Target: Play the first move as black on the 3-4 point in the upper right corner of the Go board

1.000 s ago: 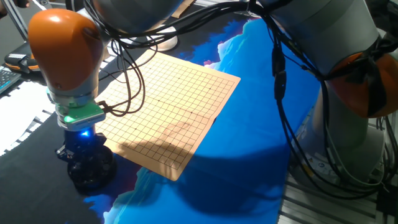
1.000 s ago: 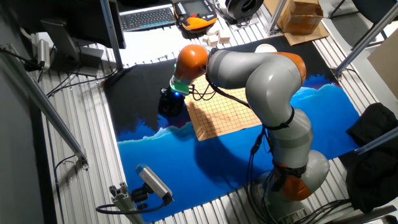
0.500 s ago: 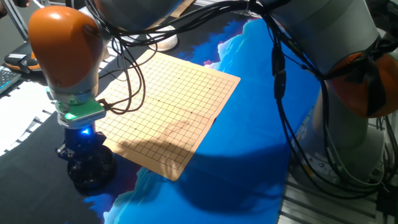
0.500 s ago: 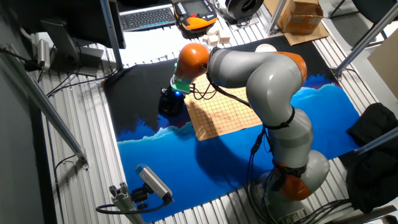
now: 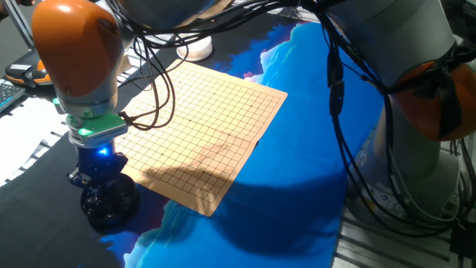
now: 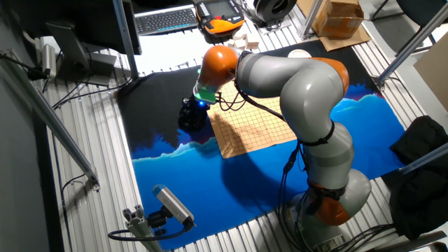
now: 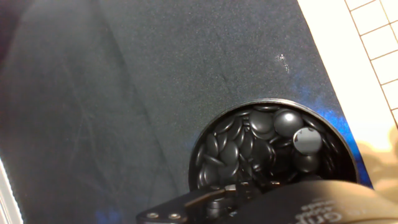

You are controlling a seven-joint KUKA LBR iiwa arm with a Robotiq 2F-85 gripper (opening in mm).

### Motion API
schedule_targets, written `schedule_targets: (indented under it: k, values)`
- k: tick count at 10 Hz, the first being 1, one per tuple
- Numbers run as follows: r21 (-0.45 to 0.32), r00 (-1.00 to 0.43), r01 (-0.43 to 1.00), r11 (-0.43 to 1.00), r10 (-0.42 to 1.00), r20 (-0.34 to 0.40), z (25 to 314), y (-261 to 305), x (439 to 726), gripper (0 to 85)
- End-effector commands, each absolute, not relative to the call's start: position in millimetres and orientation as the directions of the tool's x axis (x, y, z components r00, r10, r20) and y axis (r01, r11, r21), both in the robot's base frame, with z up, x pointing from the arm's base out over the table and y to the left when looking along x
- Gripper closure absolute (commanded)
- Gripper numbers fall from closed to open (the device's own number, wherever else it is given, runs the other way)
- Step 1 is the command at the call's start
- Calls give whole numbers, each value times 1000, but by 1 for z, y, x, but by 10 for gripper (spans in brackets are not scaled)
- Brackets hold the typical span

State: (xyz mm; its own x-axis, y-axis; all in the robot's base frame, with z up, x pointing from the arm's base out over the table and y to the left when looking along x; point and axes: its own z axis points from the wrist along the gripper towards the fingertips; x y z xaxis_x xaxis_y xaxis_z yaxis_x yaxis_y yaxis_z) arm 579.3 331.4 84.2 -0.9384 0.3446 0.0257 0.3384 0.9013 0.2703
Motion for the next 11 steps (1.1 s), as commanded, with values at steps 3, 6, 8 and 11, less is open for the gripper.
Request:
schedule_targets:
  k: [3, 6, 8, 11]
  values:
    - [266, -948, 315, 911, 317, 34, 92, 330, 573, 850]
    - [283, -964, 264, 922, 255, 70, 108, 317, 572, 850]
    - [281, -973, 231, 932, 218, 76, 115, 309, 572, 850]
    - [256, -986, 166, 952, 152, 73, 120, 306, 569, 850]
